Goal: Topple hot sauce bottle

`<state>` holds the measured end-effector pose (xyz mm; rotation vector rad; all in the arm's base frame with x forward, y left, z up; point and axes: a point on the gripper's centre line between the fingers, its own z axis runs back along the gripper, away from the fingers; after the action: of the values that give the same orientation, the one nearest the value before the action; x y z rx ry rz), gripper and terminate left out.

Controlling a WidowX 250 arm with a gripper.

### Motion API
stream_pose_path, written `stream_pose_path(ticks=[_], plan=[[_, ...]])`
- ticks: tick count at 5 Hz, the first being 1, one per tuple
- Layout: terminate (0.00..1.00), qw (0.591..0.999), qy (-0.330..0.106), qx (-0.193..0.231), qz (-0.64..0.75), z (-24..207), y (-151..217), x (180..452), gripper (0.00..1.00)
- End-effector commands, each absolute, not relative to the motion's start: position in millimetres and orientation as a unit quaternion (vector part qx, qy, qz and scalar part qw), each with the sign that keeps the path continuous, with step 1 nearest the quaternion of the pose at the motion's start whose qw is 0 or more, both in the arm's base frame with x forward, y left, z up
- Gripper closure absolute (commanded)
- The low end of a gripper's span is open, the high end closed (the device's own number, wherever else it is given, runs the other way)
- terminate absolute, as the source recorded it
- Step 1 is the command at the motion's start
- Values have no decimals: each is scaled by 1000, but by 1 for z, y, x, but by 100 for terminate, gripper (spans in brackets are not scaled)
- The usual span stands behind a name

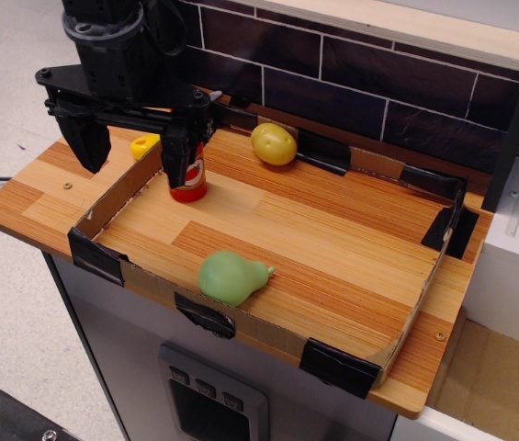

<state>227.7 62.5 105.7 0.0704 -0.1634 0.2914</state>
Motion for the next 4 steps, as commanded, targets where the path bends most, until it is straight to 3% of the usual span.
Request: stream_pose_path(ticks=[1, 4], plan=[[0, 985, -81, 35, 145, 106, 62, 228, 0], [0, 975, -119, 42, 181, 112, 88, 283, 0]])
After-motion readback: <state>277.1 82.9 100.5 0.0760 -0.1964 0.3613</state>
